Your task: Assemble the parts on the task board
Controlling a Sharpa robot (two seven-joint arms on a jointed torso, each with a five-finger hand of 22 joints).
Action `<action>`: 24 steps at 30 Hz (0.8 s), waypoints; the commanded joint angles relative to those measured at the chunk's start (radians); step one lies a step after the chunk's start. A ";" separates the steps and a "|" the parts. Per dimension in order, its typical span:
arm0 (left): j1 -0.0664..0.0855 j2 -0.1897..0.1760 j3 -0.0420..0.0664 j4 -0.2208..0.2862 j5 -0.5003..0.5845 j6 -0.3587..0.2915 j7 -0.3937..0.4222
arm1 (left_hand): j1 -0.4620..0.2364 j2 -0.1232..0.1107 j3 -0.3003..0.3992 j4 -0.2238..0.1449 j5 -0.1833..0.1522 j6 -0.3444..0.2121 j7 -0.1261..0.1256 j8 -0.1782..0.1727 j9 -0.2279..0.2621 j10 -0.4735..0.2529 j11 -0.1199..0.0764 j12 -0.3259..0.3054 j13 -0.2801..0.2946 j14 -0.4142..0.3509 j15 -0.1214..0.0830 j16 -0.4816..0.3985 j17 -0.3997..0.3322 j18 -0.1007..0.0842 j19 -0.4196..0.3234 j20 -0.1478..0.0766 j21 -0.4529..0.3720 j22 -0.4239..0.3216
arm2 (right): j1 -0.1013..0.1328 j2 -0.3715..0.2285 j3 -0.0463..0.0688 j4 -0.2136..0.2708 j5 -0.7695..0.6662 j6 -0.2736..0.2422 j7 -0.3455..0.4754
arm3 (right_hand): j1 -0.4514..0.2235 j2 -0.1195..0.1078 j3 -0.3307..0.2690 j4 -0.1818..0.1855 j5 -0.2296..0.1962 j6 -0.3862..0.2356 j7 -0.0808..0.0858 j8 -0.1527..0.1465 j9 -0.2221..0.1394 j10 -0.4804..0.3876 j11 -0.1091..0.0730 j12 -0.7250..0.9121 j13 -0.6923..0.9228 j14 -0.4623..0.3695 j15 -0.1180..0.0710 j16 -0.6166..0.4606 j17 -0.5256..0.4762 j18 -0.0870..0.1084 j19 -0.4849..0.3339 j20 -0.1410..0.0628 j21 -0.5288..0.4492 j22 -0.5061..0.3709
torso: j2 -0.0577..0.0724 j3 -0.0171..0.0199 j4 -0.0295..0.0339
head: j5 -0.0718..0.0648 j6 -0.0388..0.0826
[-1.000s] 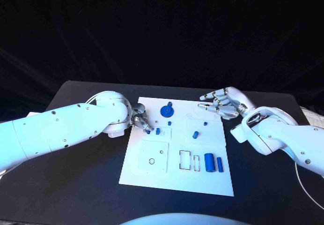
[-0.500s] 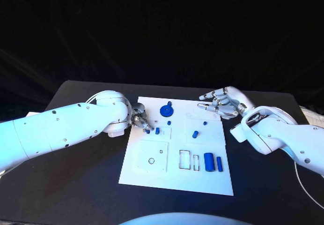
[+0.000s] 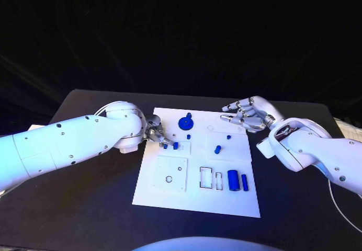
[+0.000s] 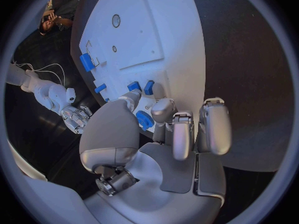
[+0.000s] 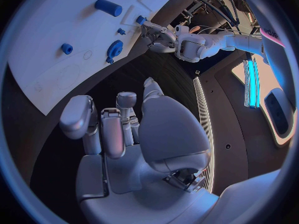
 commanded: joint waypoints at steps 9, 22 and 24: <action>-0.003 -0.023 0.004 0.020 0.037 -0.089 0.016 | 0.002 0.031 -0.071 0.001 -0.002 0.010 -0.002 -0.006 0.000 0.007 -0.001 0.002 0.001 0.105 -0.008 0.003 0.263 -0.018 0.016 -0.006 0.004 0.098 | -0.001 0.001 0.000 -0.001 -0.001 0.015 0.008 | -0.003 0.010 -0.007 -0.001 0.007 0.005 0.004 0.003 0.002 -0.005 -0.002 -0.004 0.000 0.058 0.001 -0.006 0.037 0.016 -0.009 0.001 -0.004 -0.001 | 0.000 0.0001 0.0004 | -0.002 0.000; -0.002 -0.043 0.011 0.027 0.172 -0.342 0.236 | 0.156 0.076 -0.098 -0.001 0.005 -0.106 0.046 -0.060 -0.018 -0.219 0.040 -0.304 -0.327 0.061 0.019 -0.101 0.126 0.048 -0.126 0.017 -0.308 -0.143 | -0.002 0.001 0.000 -0.003 -0.001 0.016 0.007 | -0.003 0.010 -0.007 -0.001 0.007 0.005 0.004 0.003 0.002 -0.005 -0.002 -0.004 0.000 0.058 0.001 -0.006 0.037 0.016 -0.009 0.001 -0.004 -0.001 | 0.000 0.0006 0.0000 | -0.008 0.002; -0.002 -0.042 0.011 0.027 0.156 -0.366 0.284 | 0.182 0.064 -0.100 0.000 0.006 -0.134 0.061 -0.069 -0.028 -0.257 0.054 -0.326 -0.344 0.024 0.031 -0.185 0.029 0.071 -0.183 0.027 -0.437 -0.239 | -0.002 0.000 0.000 -0.003 -0.001 0.016 0.007 | -0.003 0.010 -0.007 -0.001 0.007 0.005 0.004 0.003 0.002 -0.005 -0.002 -0.004 0.000 0.058 0.001 -0.006 0.037 0.016 -0.009 0.001 -0.004 -0.001 | 0.000 0.0009 0.0001 | -0.010 0.002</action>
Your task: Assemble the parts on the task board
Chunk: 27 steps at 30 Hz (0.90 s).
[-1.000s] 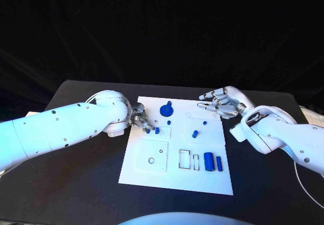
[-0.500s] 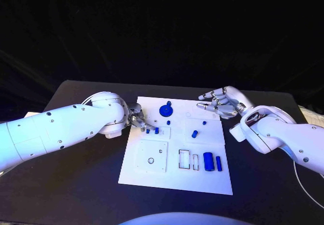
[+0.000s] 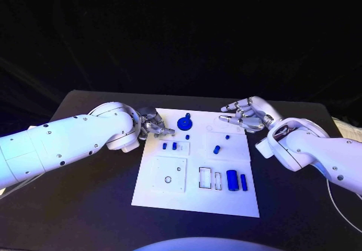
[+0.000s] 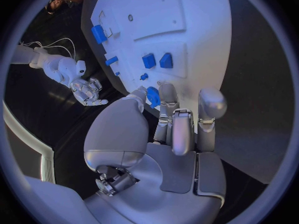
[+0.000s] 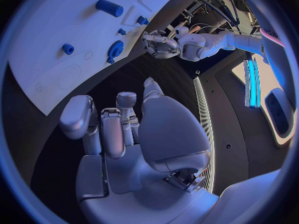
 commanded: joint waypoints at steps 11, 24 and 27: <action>-0.001 0.069 -0.013 -0.030 -0.259 -0.118 0.390 | 0.328 -0.078 0.101 -0.070 -0.002 -0.185 0.059 -0.233 -0.254 -0.297 0.112 -0.345 -0.303 -0.329 0.107 -0.714 -0.597 0.061 -0.237 0.094 -0.556 -0.401 | -0.001 0.002 0.000 -0.001 -0.007 0.010 0.003 | -0.005 0.012 -0.009 0.000 0.008 0.005 0.004 0.003 0.002 -0.004 -0.002 -0.002 0.001 0.058 0.000 -0.007 0.037 0.016 -0.008 0.001 -0.004 0.000 | 0.001 -0.0009 -0.0007 | -0.006 0.008; -0.012 0.170 -0.034 -0.136 -0.480 -0.091 0.425 | 0.353 -0.109 0.137 -0.104 -0.004 0.011 0.067 -0.352 -0.454 -0.171 0.088 -0.472 -0.530 -0.038 0.069 -0.285 -0.280 0.048 -0.002 0.058 -0.386 -0.295 | -0.002 0.004 0.000 -0.001 -0.004 0.002 -0.001 | 0.000 0.019 -0.008 -0.002 0.010 0.005 0.004 0.004 0.002 -0.004 -0.002 -0.002 -0.001 0.058 0.000 -0.008 0.036 0.016 -0.008 0.001 -0.004 -0.001 | 0.001 -0.0003 -0.0008 | -0.009 0.009; -0.014 0.182 -0.035 -0.148 -0.493 -0.073 0.418 | 0.350 -0.110 0.141 -0.105 -0.004 0.040 0.066 -0.360 -0.469 -0.152 0.084 -0.484 -0.551 0.010 0.065 -0.179 -0.169 0.022 0.064 0.052 -0.216 -0.164 | -0.002 0.005 0.000 -0.001 -0.004 0.002 -0.001 | 0.002 0.021 -0.007 -0.003 0.011 0.005 0.004 0.004 0.002 -0.004 -0.002 -0.003 -0.002 0.058 0.000 -0.008 0.036 0.016 -0.008 0.001 -0.005 -0.002 | 0.002 -0.0005 -0.0011 | -0.010 0.009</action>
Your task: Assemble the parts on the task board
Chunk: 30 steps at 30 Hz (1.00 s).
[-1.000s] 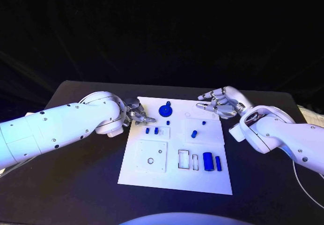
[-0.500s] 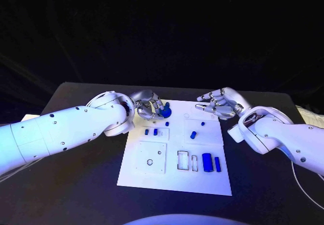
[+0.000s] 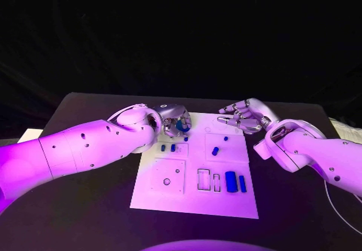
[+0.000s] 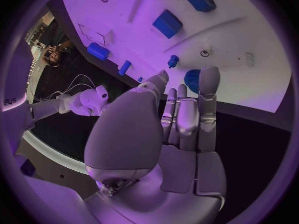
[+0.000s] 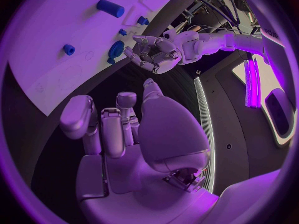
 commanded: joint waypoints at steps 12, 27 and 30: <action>-0.015 0.041 0.000 -0.043 -0.115 0.103 -0.005 | -0.014 -0.002 0.031 -0.005 -0.004 0.077 -0.005 -0.033 -0.037 0.078 -0.009 -0.040 -0.057 0.045 -0.010 0.089 0.065 -0.049 0.084 -0.011 0.257 0.208 | -0.001 0.002 0.000 0.002 -0.004 0.005 0.003 | 0.001 0.009 -0.001 -0.003 0.007 0.005 0.004 0.003 0.002 -0.004 -0.002 -0.003 -0.002 0.058 0.000 -0.004 0.036 0.016 -0.008 0.001 -0.005 -0.002 | -0.001 0.0008 0.0007 | -0.004 -0.008; -0.017 0.046 0.000 -0.043 -0.111 0.120 -0.015 | -0.012 0.004 0.049 -0.014 -0.003 0.107 -0.006 -0.046 -0.048 0.123 -0.013 -0.057 -0.073 0.045 -0.014 0.089 0.046 -0.058 0.095 -0.013 0.315 0.259 | -0.001 0.003 0.000 0.002 -0.004 0.005 0.003 | 0.001 0.009 -0.001 -0.003 0.007 0.005 0.004 0.003 0.002 -0.004 -0.002 -0.003 -0.002 0.058 0.000 -0.004 0.036 0.016 -0.008 0.001 -0.005 -0.002 | -0.001 0.0008 0.0013 | -0.004 -0.011; -0.018 0.050 0.000 -0.049 -0.107 0.119 -0.016 | -0.005 0.010 0.061 -0.020 -0.003 0.113 -0.005 -0.049 -0.050 0.135 -0.014 -0.060 -0.074 0.046 -0.015 0.092 0.045 -0.059 0.095 -0.014 0.322 0.266 | -0.001 0.003 0.000 0.002 -0.004 0.006 0.003 | 0.001 0.009 -0.001 -0.003 0.007 0.005 0.004 0.003 0.002 -0.004 -0.002 -0.003 -0.002 0.058 0.000 -0.004 0.036 0.016 -0.008 0.001 -0.005 -0.002 | -0.001 0.0004 0.0008 | -0.004 -0.011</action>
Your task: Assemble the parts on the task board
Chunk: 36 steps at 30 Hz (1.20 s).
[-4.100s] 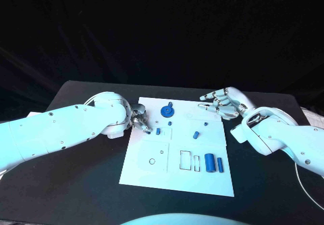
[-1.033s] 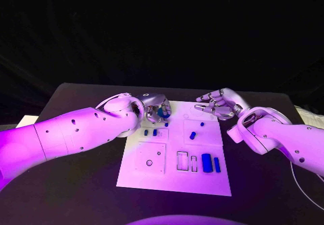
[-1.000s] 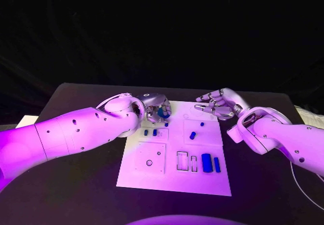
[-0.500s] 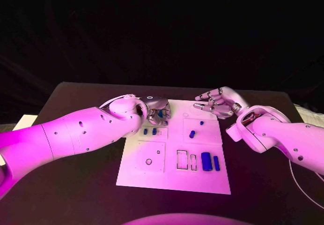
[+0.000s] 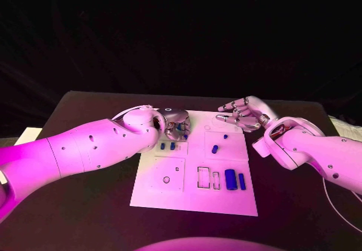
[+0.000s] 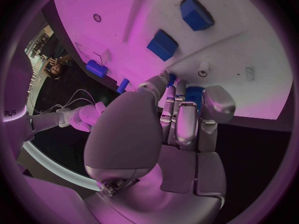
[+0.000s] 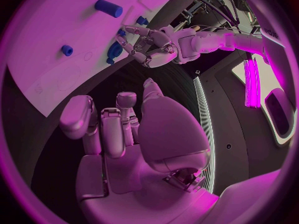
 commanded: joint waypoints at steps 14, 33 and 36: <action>-0.011 0.026 0.000 -0.034 0.010 0.032 -0.005 | 0.021 0.029 0.062 -0.033 -0.003 0.043 0.000 -0.015 -0.011 0.058 -0.007 -0.013 0.000 0.033 -0.014 0.013 -0.006 -0.016 0.009 -0.004 0.036 0.031 | -0.001 0.002 0.000 0.001 -0.004 0.009 0.003 | 0.001 0.009 -0.001 -0.003 0.007 0.005 0.004 0.004 0.002 -0.004 -0.002 -0.003 -0.001 0.058 0.000 -0.004 0.036 0.016 -0.008 0.001 -0.005 -0.002 | 0.001 0.0002 -0.0007 | -0.002 -0.003; -0.016 -0.011 0.012 0.003 0.068 -0.064 0.019 | 0.013 0.025 0.124 -0.084 -0.005 0.078 0.012 -0.032 -0.022 0.091 -0.002 -0.057 -0.002 0.028 -0.010 0.016 -0.024 -0.019 0.004 -0.003 0.053 0.054 | -0.001 0.003 0.000 0.000 -0.004 0.011 0.004 | 0.003 0.011 -0.002 -0.004 0.008 0.005 0.004 0.004 0.002 -0.003 -0.002 -0.001 0.000 0.058 0.000 -0.004 0.037 0.016 -0.008 0.001 -0.005 -0.001 | -0.002 0.0007 -0.0001 | -0.004 -0.002; -0.015 -0.035 0.027 0.027 0.098 -0.071 0.015 | 0.005 0.023 0.129 -0.087 -0.005 0.079 0.014 -0.036 -0.024 0.092 0.000 -0.065 -0.004 0.028 -0.009 0.016 -0.027 -0.018 0.004 -0.002 0.052 0.055 | -0.001 0.003 0.000 -0.001 -0.003 0.011 0.004 | 0.003 0.011 -0.002 -0.004 0.008 0.005 0.004 0.004 0.002 -0.003 -0.002 -0.001 0.000 0.058 0.000 -0.004 0.037 0.016 -0.008 0.001 -0.005 -0.001 | -0.002 0.0011 0.0007 | -0.004 0.001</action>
